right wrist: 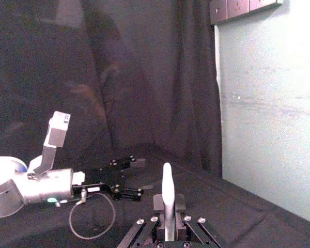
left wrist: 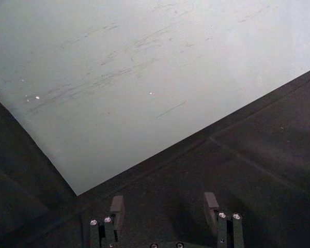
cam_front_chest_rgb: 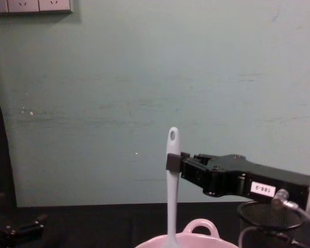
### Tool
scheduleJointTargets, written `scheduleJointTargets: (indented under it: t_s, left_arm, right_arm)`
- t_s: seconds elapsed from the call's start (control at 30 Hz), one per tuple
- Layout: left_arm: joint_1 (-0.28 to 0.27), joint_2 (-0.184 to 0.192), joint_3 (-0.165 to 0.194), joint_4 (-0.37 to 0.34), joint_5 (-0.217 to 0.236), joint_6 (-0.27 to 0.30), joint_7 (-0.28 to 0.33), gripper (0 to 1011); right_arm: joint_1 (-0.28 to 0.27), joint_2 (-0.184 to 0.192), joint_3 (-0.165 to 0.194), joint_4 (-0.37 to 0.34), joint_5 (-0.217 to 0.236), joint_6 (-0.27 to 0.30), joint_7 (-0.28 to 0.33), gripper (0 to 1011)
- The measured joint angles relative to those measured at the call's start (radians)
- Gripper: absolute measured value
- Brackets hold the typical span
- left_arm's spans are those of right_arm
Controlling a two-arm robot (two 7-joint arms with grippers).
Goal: Use the one hand to pick up the spoon and stir the clear water in the bowl.
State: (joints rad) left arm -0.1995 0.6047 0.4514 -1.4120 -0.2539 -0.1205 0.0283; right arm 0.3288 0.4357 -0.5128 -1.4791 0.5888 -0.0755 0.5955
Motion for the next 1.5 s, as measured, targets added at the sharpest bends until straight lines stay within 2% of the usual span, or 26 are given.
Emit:
scheduleJointTargets:
  t_s: [0.23,0.4,0.53,0.7,0.9,1.17,1.3,1.5]
  left_arm:
    - [0.000,0.000,0.000,0.000,0.000,0.000,0.000,1005]
    - [0.000,0.000,0.000,0.000,0.000,0.000,0.000,1005]
    - [0.000,0.000,0.000,0.000,0.000,0.000,0.000,1005]
    - [0.000,0.000,0.000,0.000,0.000,0.000,0.000,1005]
    - [0.000,0.000,0.000,0.000,0.000,0.000,0.000,1005]
    - [0.000,0.000,0.000,0.000,0.000,0.000,0.000,1005]
    - [0.000,0.000,0.000,0.000,0.000,0.000,0.000,1005]
    - [0.000,0.000,0.000,0.000,0.000,0.000,0.000,1005]
  right_arm:
    - [0.029,-0.047,-0.007,0.074,0.006,-0.001,0.011,117]
    - [0.044,-0.055,0.007,0.115,-0.006,-0.006,-0.003,117]
    - [0.038,-0.042,0.031,0.114,-0.014,-0.013,-0.020,117]
    - [0.013,-0.018,0.058,0.078,-0.022,-0.016,-0.034,117]
    - [-0.024,0.006,0.068,0.027,-0.030,-0.008,-0.036,117]
    - [-0.052,0.021,0.038,-0.043,-0.051,0.027,-0.026,117]
    - [-0.049,0.006,0.013,-0.051,-0.055,0.031,-0.011,117]
    - [-0.026,-0.021,-0.002,-0.024,-0.056,0.018,-0.003,117]
